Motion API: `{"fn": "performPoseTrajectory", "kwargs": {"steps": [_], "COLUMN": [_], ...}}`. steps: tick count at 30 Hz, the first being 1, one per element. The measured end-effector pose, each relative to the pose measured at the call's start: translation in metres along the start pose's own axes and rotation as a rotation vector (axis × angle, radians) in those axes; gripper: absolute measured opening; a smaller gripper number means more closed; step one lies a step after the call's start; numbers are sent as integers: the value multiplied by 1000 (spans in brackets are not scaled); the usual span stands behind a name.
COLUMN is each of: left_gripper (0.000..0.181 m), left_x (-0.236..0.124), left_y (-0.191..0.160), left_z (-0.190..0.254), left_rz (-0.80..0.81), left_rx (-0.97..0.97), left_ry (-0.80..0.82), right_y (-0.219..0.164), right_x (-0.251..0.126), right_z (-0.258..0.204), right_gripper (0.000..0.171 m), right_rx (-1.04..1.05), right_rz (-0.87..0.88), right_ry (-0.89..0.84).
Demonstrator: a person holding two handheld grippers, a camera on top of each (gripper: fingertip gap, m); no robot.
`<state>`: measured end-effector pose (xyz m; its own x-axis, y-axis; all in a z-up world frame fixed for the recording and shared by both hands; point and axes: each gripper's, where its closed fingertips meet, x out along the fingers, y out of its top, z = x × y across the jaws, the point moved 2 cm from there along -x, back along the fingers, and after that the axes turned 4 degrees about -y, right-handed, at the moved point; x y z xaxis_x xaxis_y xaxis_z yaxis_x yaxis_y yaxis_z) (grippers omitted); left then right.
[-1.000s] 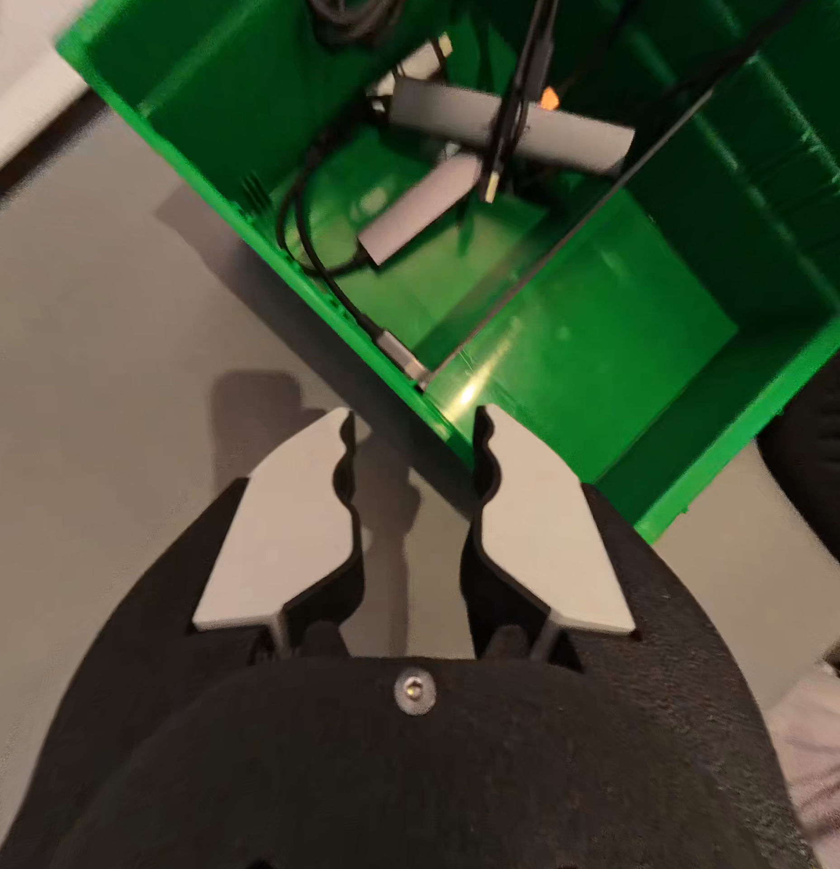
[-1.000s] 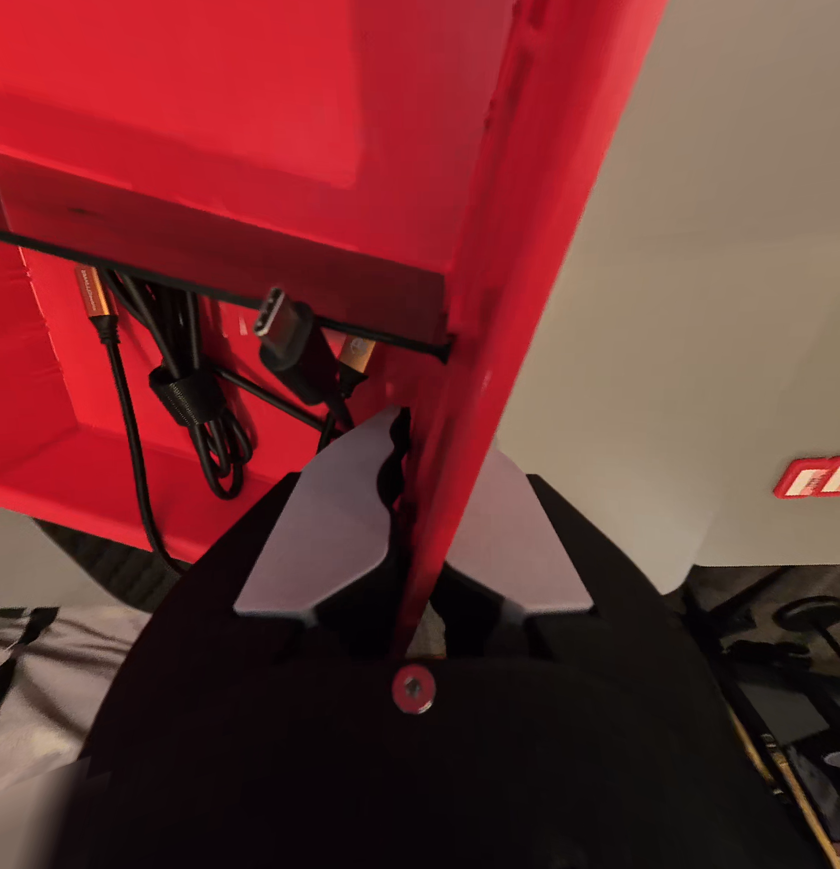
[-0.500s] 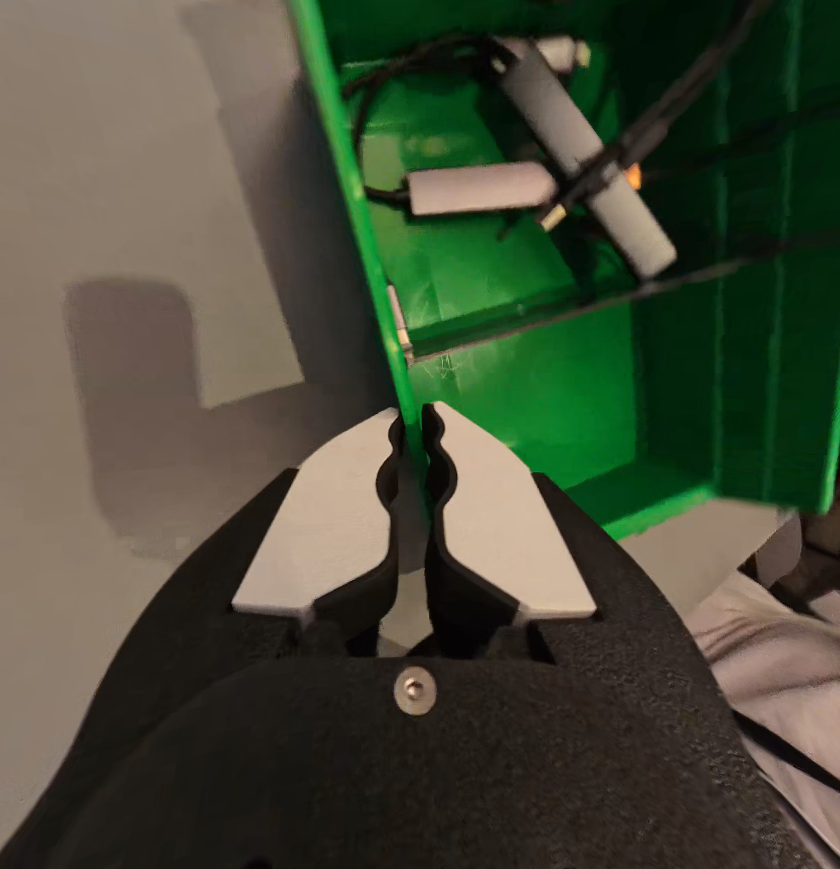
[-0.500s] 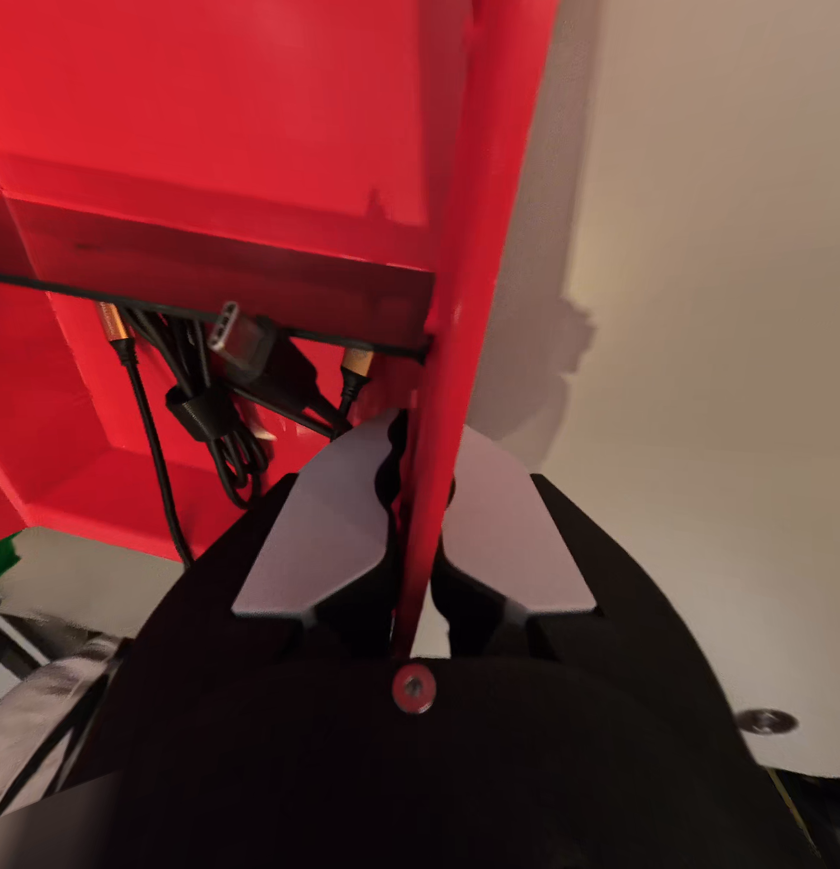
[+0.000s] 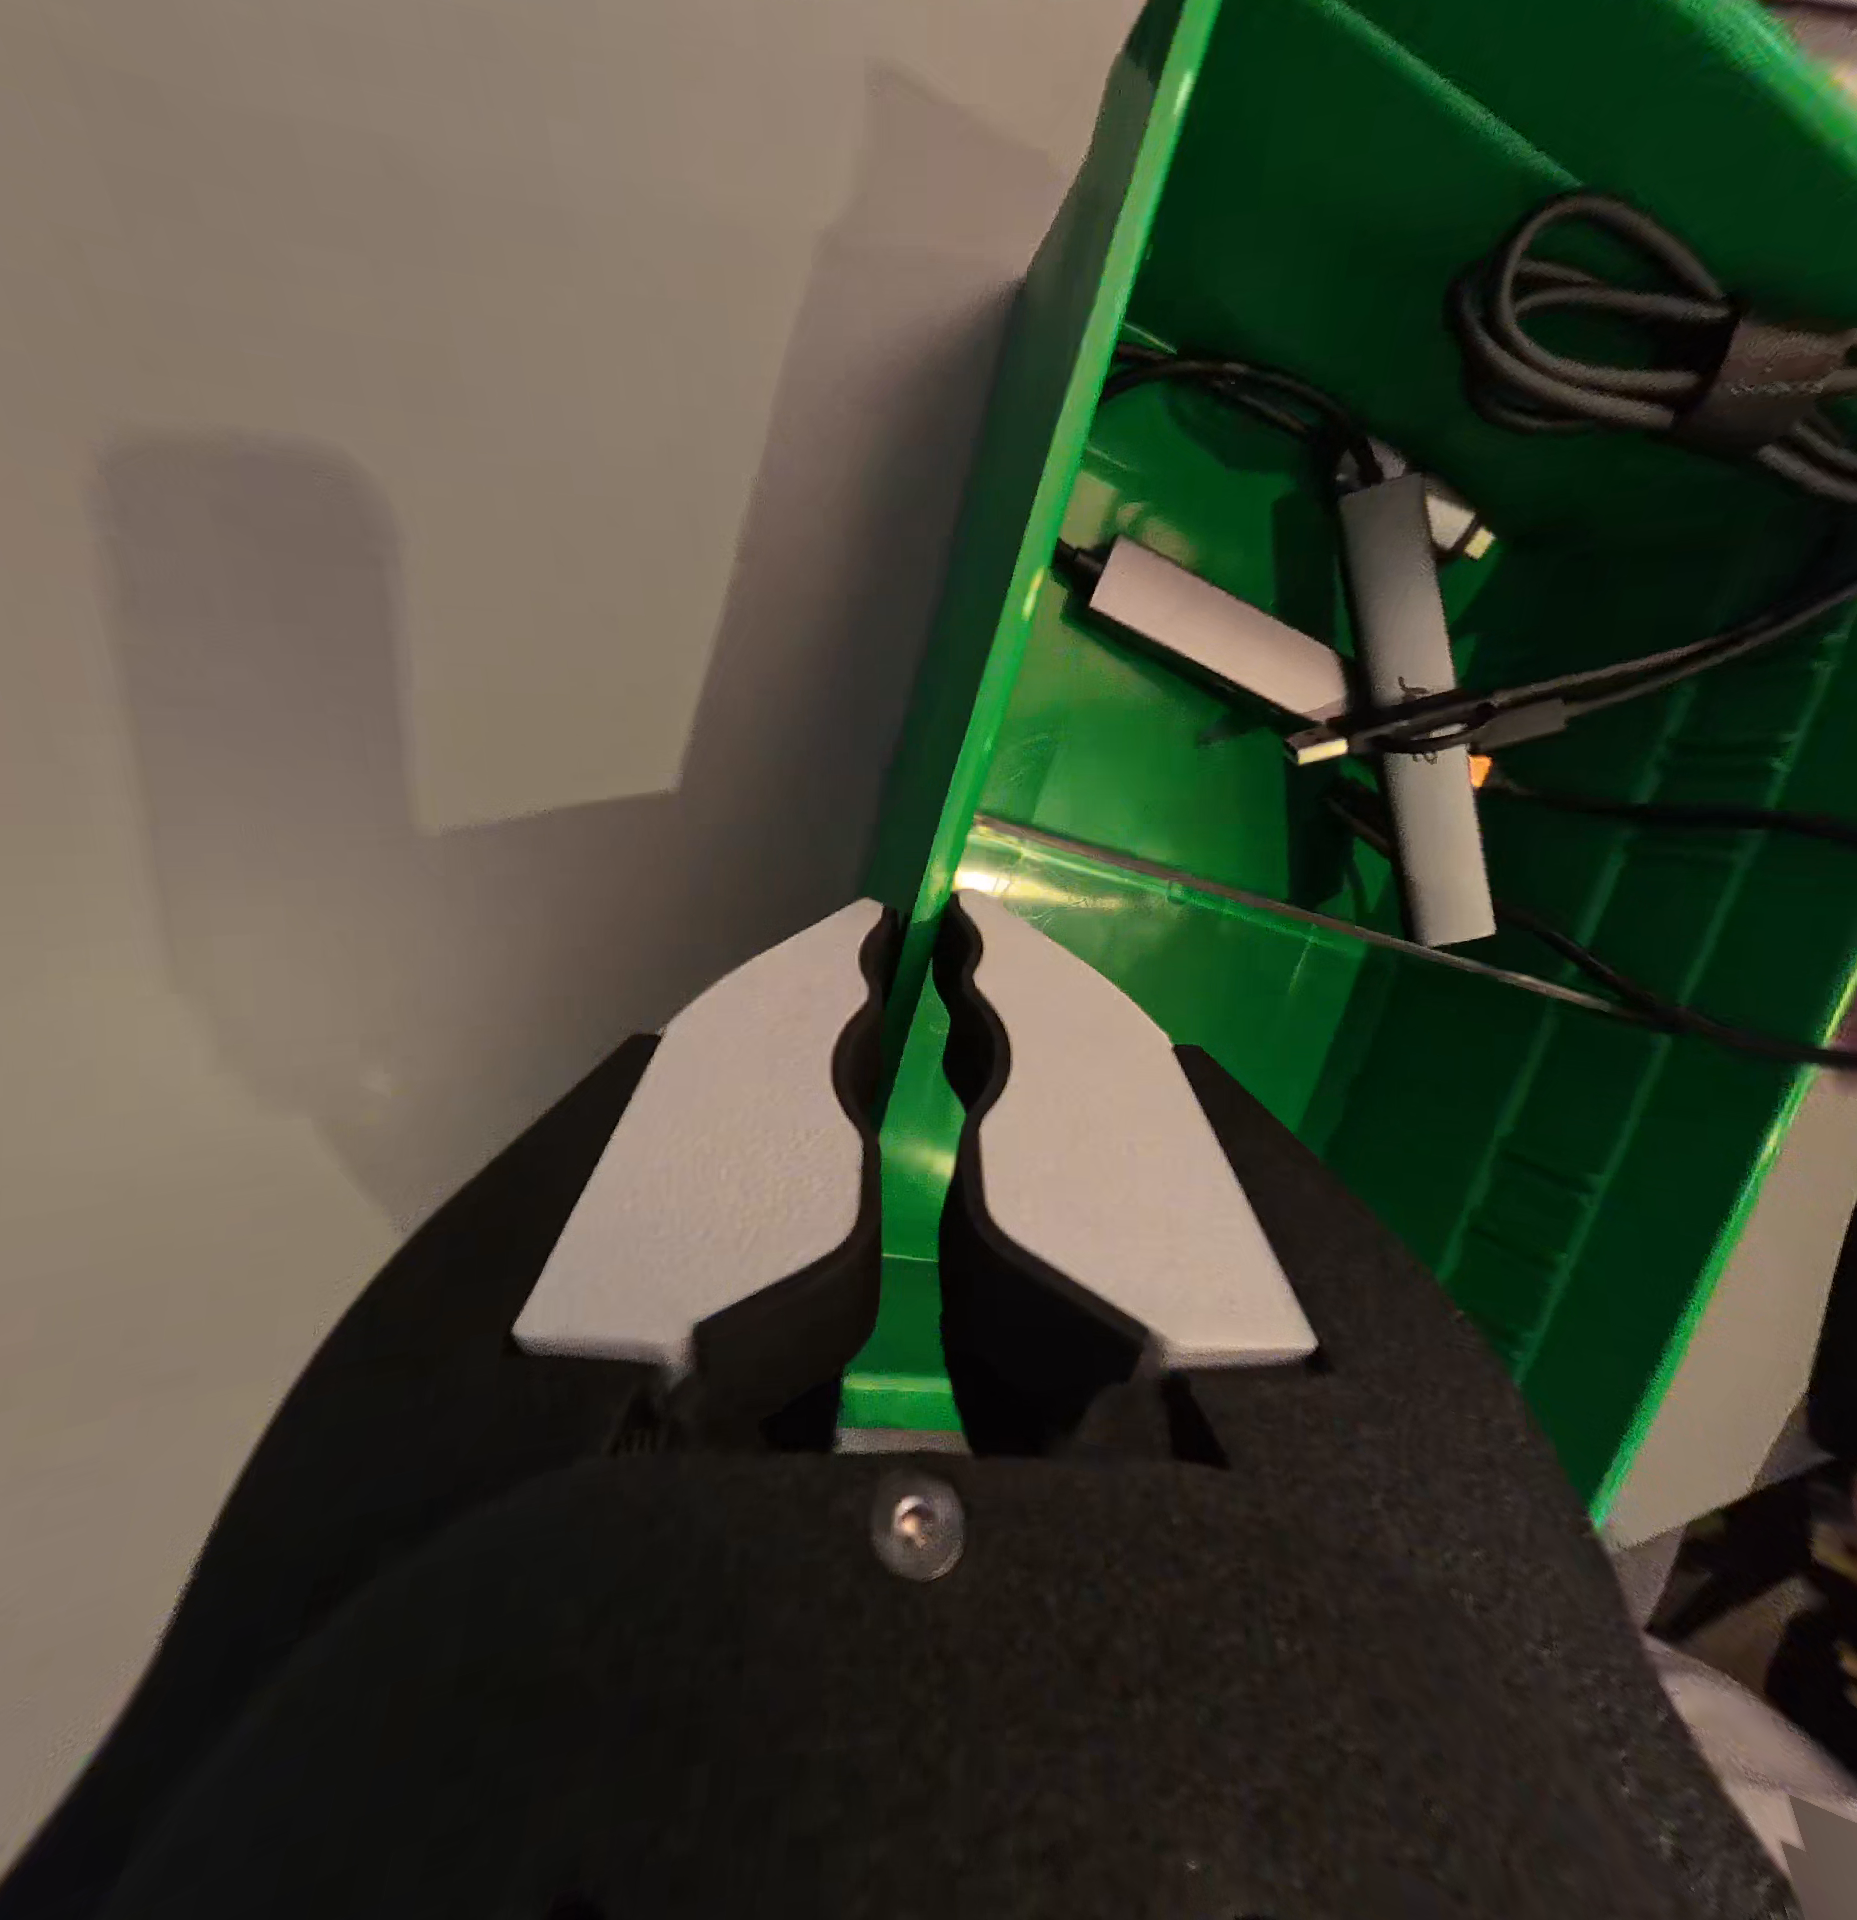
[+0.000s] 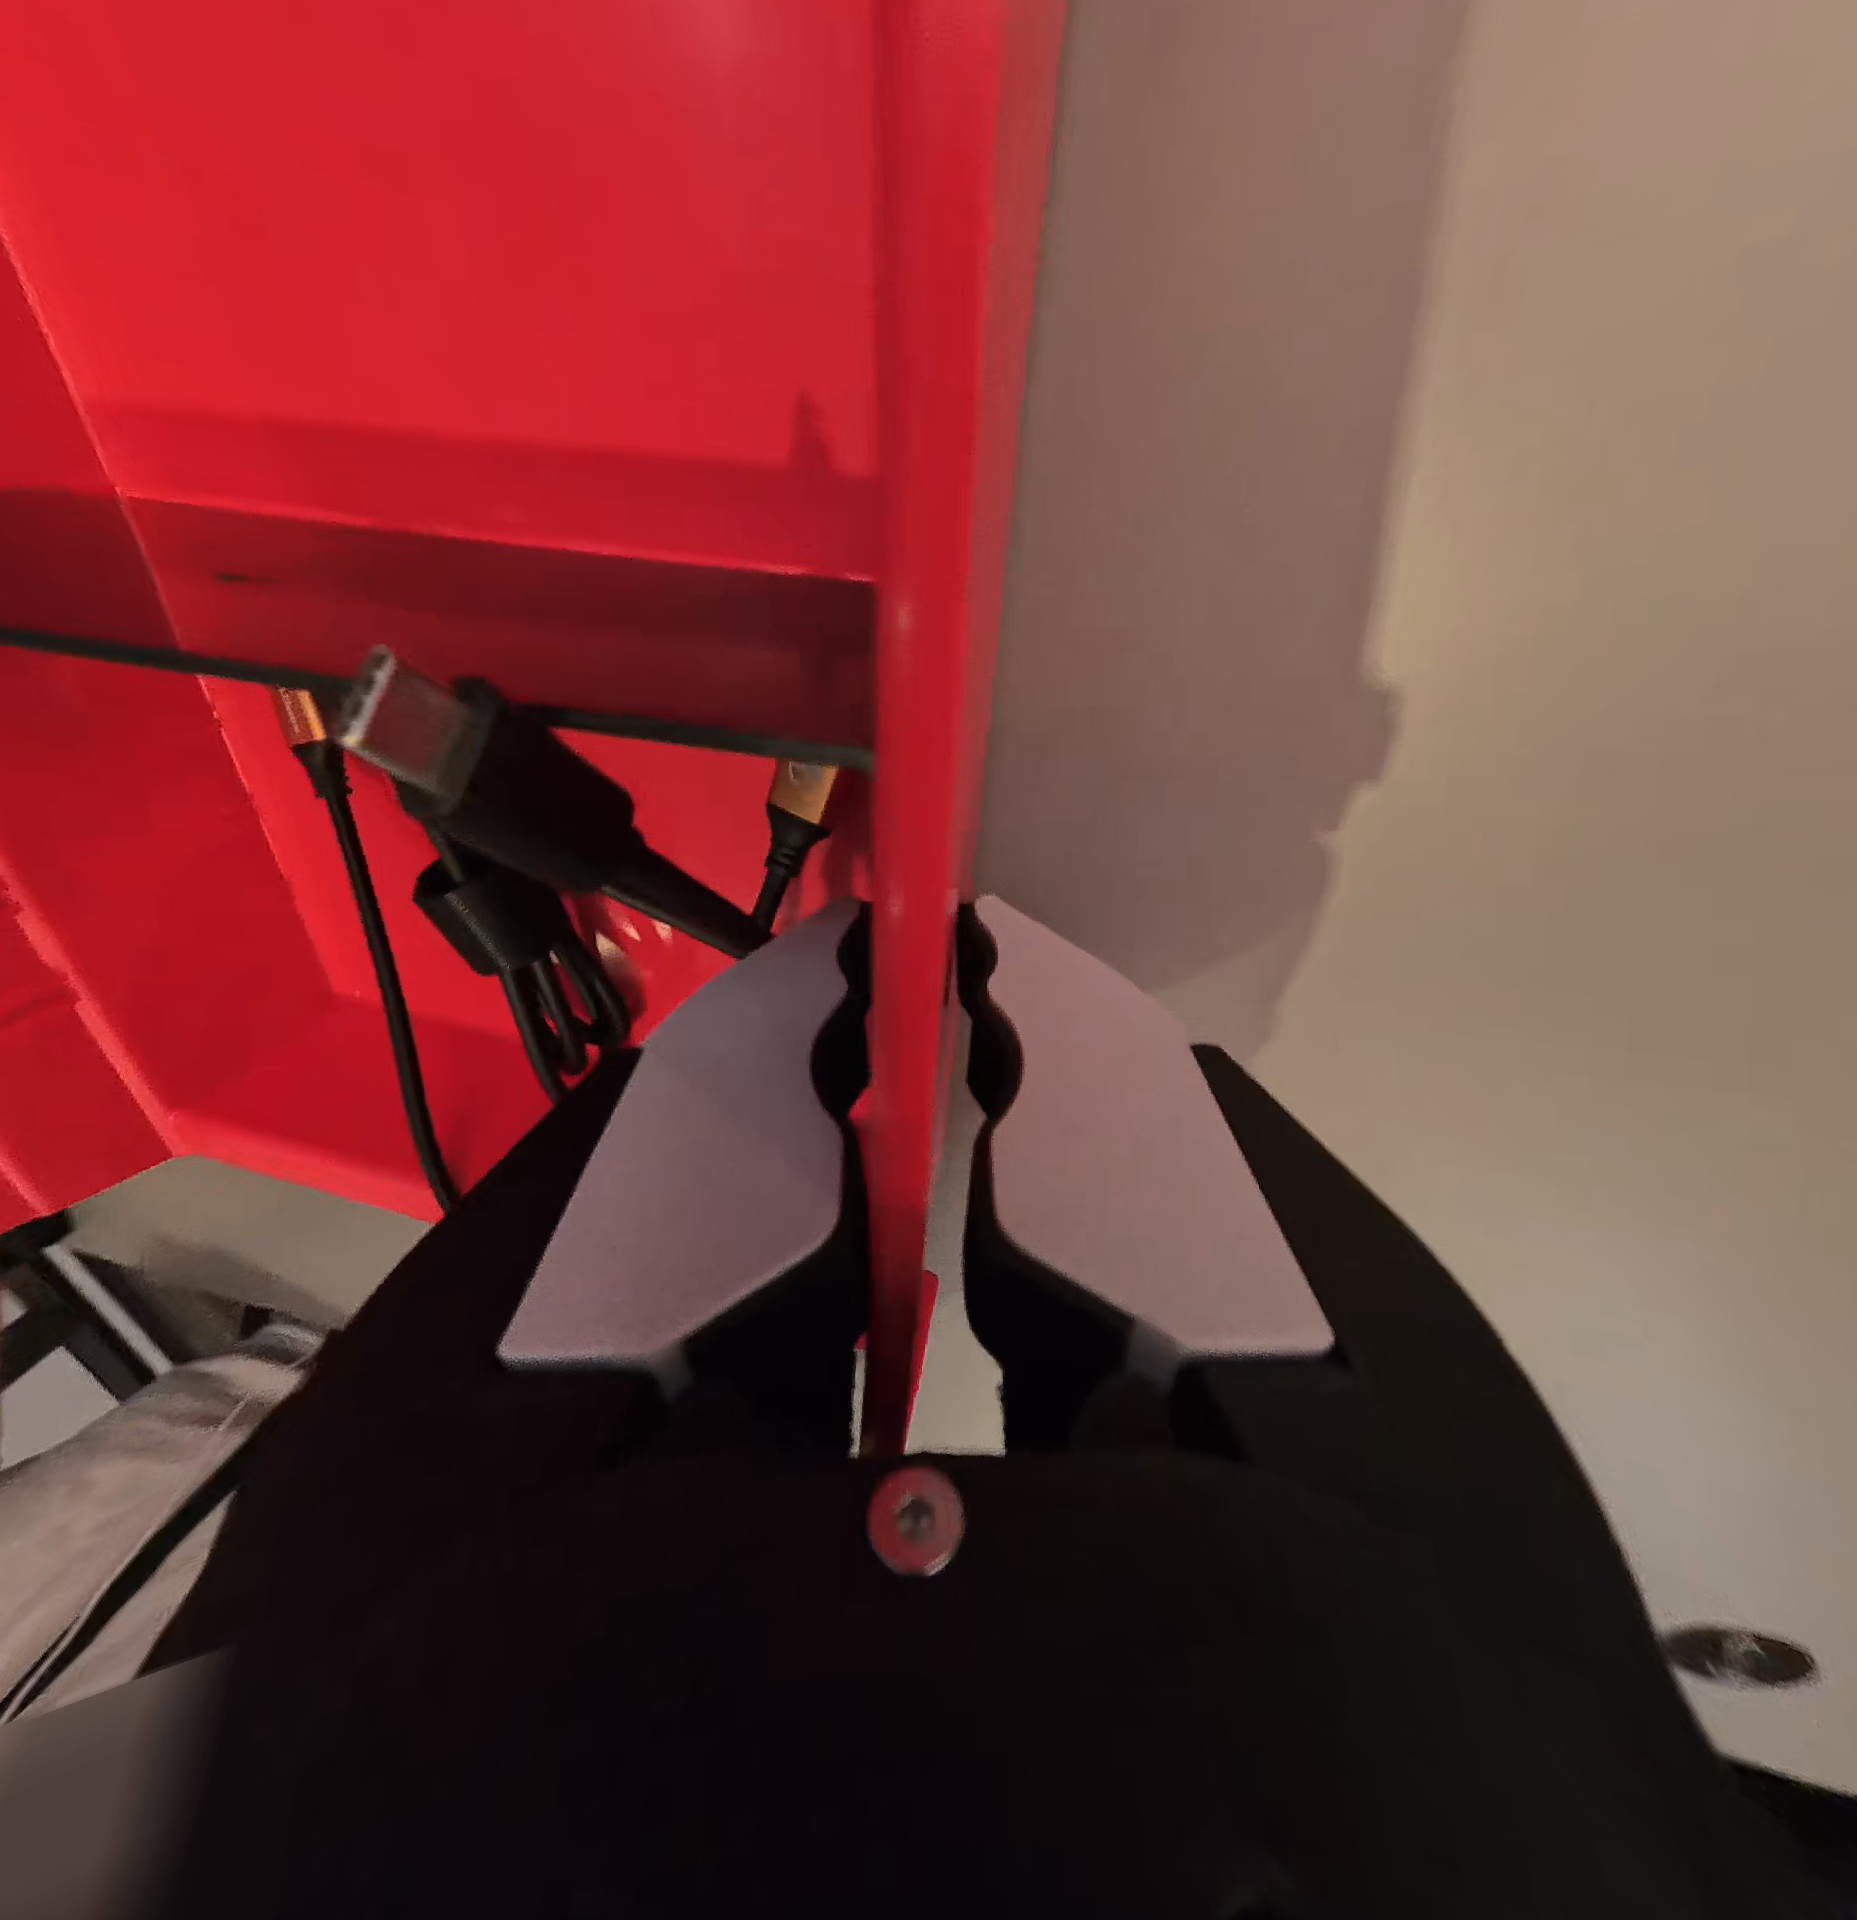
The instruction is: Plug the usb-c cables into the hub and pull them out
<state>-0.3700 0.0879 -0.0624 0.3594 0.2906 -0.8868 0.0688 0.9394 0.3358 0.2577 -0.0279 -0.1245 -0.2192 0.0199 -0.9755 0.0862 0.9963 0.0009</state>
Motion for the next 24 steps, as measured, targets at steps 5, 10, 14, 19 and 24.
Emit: {"fn": "performPoseTrajectory", "kwargs": {"steps": [5,10,14,19,24], "left_gripper": [5,5,4,4,4], "left_x": [-22,-29,-29,-31,-35], "left_y": [-21,-28,-27,-23,-28], "left_z": [-39,-50,-52,-59,-67], "left_rz": [37,45,31,79,92], "left_rx": [-129,-153,-89,-105,-135], "left_ry": [-10,8,77,83,82], "right_y": [-22,-12,-7,-3,-1], "right_x": [-7,-7,-6,-5,-5], "right_z": [34,31,28,27,26], "right_gripper": [15,14,15,13,14], "right_rx": [62,37,17,-3,1], "right_rz": [4,9,7,3,2], "right_ry": [-22,-31,-40,-52,-28]}}
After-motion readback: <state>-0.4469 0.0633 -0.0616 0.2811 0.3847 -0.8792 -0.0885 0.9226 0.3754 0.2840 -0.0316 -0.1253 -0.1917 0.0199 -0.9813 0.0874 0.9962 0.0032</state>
